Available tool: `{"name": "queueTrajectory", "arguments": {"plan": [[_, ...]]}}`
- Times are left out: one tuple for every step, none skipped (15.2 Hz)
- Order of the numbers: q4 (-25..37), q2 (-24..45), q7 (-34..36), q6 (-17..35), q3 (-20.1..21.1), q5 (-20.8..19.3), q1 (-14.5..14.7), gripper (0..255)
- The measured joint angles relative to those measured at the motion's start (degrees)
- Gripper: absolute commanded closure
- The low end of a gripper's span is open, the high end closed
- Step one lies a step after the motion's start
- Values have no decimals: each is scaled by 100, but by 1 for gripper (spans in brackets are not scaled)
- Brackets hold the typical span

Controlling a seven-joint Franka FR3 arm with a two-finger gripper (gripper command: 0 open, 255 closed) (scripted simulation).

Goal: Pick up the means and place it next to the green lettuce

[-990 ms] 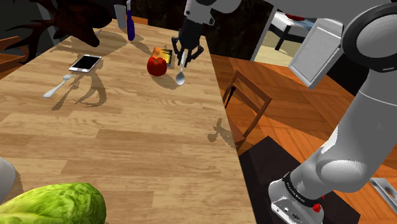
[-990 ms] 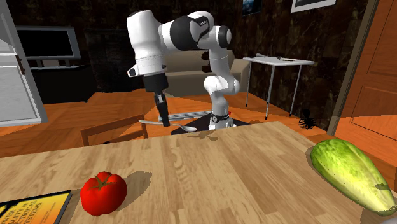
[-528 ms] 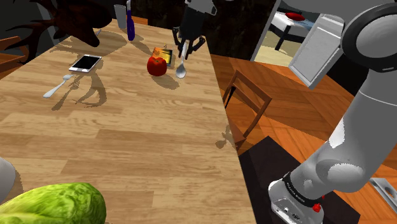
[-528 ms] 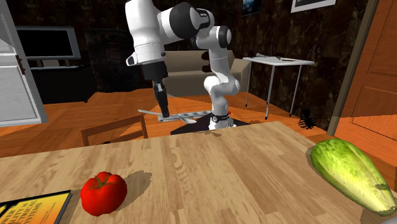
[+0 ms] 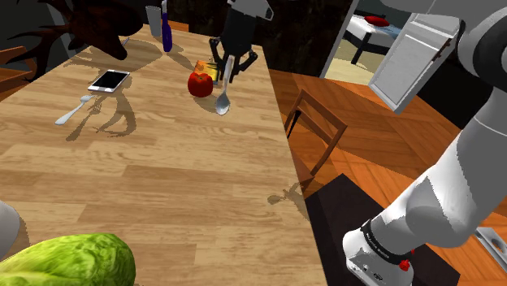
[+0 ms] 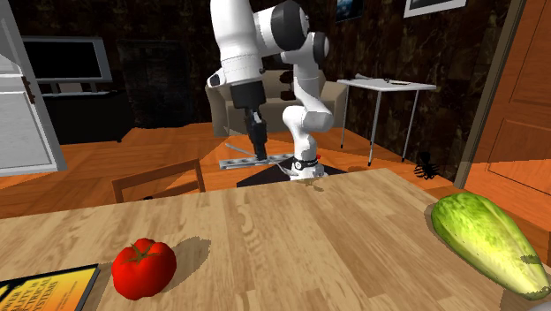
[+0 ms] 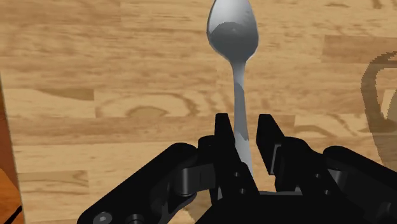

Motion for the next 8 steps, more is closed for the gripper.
{"name": "queueTrajectory", "arguments": {"plan": [[-143,-95,105,76,52,16,65,255],[-277,-191,200,134,101,36,122,255],[-374,-284,299,160,148,54,177,255],[-517,-345,408,268,207,66,246,255],[-587,-403,518,303,260,73,307,255],[-702,-506,639,344,321,95,375,255],[-819,-583,709,405,362,115,419,255],[-938,-684,808,446,414,142,473,255]]}}
